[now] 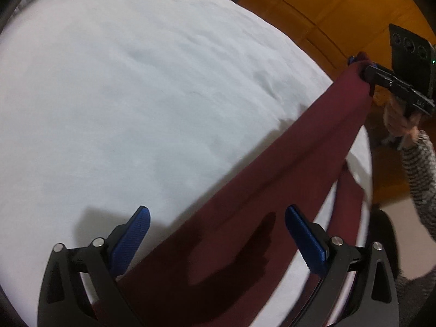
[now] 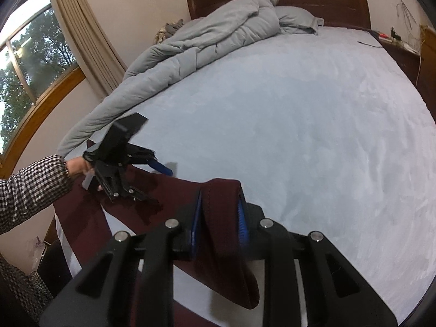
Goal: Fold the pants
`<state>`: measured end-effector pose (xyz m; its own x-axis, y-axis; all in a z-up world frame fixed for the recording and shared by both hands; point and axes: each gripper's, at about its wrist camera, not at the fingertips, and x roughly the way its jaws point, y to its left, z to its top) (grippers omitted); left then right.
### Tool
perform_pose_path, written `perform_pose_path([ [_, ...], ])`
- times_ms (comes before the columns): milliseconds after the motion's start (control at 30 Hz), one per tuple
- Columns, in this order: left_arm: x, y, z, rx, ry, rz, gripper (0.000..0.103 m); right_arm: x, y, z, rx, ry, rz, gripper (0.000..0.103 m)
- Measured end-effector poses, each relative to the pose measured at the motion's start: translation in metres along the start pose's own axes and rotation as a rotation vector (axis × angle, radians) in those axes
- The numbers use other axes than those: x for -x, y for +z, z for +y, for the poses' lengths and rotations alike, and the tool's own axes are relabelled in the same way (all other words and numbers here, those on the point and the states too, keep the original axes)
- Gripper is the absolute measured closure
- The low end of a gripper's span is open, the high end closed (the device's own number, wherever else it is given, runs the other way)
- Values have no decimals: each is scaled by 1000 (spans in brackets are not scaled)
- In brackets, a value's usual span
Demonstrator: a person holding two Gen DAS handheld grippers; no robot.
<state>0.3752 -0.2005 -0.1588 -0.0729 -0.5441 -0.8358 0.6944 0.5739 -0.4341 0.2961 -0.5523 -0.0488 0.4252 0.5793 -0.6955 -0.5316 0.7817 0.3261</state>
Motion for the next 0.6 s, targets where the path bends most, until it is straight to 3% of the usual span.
perform_pose_path([
  [100, -1, -4, 3, 23, -46, 38, 5, 3, 2, 0, -1, 1, -11, 81],
  [133, -1, -7, 2, 40, -59, 55, 13, 5, 2, 1, -4, 1, -17, 81],
  [167, -1, -9, 2, 48, -60, 65, 34, 7, 0, -2, -6, 2, -19, 81],
  [200, 2, -14, 2, 52, -64, 72, 47, 8, 0, -2, -12, 1, -23, 81],
  [233, 5, -17, 1, 54, -59, 72, 71, 10, -1, -1, -19, 1, -27, 81],
  [267, 8, -20, -1, 57, -53, 62, 77, 11, -2, 1, -21, -2, -29, 81],
  [400, 33, -32, -14, 71, 18, -51, 86, 17, -10, 1, -57, -17, -56, 81],
  [500, 63, -50, -54, 57, 138, -132, 86, 28, -21, 7, -77, -23, -86, 81],
  [600, 77, -74, -96, 24, 239, -149, 86, 37, -37, 18, -71, -38, -92, 81],
])
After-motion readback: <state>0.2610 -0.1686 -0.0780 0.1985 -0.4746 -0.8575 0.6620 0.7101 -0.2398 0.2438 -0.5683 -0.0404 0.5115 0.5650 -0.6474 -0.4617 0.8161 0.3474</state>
